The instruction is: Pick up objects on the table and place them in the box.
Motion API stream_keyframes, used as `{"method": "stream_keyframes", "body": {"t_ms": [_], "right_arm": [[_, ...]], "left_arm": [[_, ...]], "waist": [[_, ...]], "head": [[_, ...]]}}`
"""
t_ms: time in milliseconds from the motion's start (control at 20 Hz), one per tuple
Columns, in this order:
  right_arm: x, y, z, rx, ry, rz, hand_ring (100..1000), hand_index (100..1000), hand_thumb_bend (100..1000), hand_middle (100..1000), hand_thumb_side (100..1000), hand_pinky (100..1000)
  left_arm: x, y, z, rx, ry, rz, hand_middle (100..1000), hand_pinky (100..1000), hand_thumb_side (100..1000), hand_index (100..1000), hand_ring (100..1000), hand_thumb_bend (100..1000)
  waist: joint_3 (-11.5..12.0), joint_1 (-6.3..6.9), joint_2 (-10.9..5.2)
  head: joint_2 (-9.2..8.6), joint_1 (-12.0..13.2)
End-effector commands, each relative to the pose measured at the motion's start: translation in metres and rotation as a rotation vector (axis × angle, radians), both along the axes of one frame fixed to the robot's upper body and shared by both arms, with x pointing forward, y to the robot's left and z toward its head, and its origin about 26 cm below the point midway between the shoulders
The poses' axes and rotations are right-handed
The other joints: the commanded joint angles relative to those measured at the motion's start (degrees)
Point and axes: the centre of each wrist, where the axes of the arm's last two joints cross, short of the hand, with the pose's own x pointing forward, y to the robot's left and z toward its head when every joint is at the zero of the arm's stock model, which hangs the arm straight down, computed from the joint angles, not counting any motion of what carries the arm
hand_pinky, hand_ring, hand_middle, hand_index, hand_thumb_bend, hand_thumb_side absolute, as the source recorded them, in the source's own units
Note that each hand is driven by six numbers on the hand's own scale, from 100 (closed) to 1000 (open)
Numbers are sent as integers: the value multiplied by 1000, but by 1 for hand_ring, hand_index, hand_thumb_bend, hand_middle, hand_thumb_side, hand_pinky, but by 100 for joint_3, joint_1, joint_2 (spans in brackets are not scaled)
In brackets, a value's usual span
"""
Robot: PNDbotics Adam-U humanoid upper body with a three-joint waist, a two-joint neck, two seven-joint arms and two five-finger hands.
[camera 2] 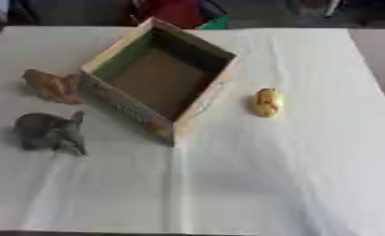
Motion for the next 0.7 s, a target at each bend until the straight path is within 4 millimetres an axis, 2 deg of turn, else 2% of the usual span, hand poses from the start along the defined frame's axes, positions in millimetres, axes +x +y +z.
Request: {"method": "stream_keyframes", "body": {"t_ms": [50,350,700], "right_arm": [[-3,-2,9,-15,-29,-2,1000,844,100,634,921,705],[-3,-2,9,-16,-29,-3,1000,844,100,635,922,705],[-3,-2,10,-22,-27,1,1000,844,100,636,921,705]], "left_arm": [[-2,2,7,20,-26,1,660,633,773,772,583,100],[-2,3,8,32,-27,2,666,632,763,776,586,100],[-3,21,23,215,-76,21,686,608,689,792,598,100]], "waist": [[0,-5,-67],[-2,-2,-54],[-21,43,-112]], "head": [[-52,11],[-50,12],[67,1]]}}
